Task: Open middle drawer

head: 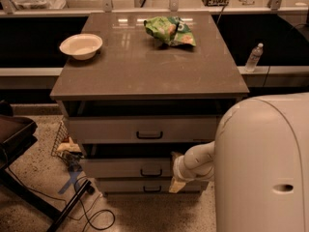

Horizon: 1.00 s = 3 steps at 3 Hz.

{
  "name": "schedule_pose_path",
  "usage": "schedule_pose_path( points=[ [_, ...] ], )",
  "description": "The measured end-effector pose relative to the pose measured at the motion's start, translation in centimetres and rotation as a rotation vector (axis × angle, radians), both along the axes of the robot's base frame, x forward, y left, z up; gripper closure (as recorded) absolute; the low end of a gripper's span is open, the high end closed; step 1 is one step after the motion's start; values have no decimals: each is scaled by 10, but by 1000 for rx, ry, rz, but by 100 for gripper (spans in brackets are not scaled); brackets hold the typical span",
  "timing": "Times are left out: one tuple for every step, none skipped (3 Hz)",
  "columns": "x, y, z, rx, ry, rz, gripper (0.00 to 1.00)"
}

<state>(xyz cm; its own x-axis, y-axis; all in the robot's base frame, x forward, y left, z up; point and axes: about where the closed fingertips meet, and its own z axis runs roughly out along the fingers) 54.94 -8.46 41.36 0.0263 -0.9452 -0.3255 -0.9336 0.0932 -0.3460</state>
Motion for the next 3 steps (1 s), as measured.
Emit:
schedule_pose_path(
  points=[
    [-40, -11, -9, -75, 76, -29, 49],
    [-40, -11, -8, -75, 76, -29, 72],
    [-40, -11, -4, -75, 76, -29, 100]
  ],
)
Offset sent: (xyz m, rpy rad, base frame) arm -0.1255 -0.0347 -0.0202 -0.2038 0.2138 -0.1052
